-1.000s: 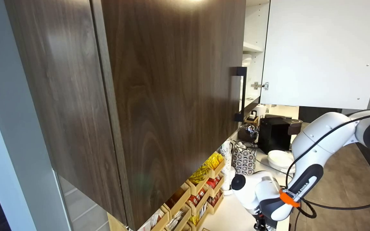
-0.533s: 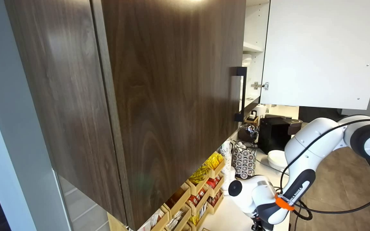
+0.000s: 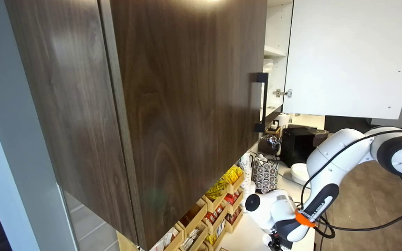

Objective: Pick up the paper cup on the right and put it on the paper cup on the left, flip the stacked paper cups over, pick up the stacked paper cups and put them the right way up on the bottom shelf of the open upper cabinet

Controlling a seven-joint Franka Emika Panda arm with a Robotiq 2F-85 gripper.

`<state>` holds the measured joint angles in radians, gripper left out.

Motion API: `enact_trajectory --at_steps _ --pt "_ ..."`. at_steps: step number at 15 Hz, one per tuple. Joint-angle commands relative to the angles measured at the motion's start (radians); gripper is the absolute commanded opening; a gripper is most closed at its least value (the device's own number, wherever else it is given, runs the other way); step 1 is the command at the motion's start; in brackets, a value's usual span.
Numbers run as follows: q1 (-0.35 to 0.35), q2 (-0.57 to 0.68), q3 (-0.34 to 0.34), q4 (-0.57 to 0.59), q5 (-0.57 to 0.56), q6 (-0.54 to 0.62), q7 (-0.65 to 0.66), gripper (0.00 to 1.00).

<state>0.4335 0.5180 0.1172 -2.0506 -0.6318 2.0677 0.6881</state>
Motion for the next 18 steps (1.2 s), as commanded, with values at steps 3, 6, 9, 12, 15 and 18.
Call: enact_trajectory --at_steps 3,6,9,12,15,18 --pt "-0.011 0.001 0.003 -0.002 0.02 0.031 0.004 1.0" --pt "-0.071 -0.034 0.016 -0.05 0.124 0.169 -0.024 1.0" --pt "-0.125 -0.067 0.014 -0.111 0.272 0.28 -0.089 1.0" --pt "-0.093 -0.039 -0.024 -0.078 0.287 0.287 -0.121 1.0" --pt "-0.11 -0.054 -0.021 -0.099 0.309 0.305 -0.142 1.0" --pt "-0.176 -0.053 -0.028 -0.098 0.437 0.337 -0.146 1.0"
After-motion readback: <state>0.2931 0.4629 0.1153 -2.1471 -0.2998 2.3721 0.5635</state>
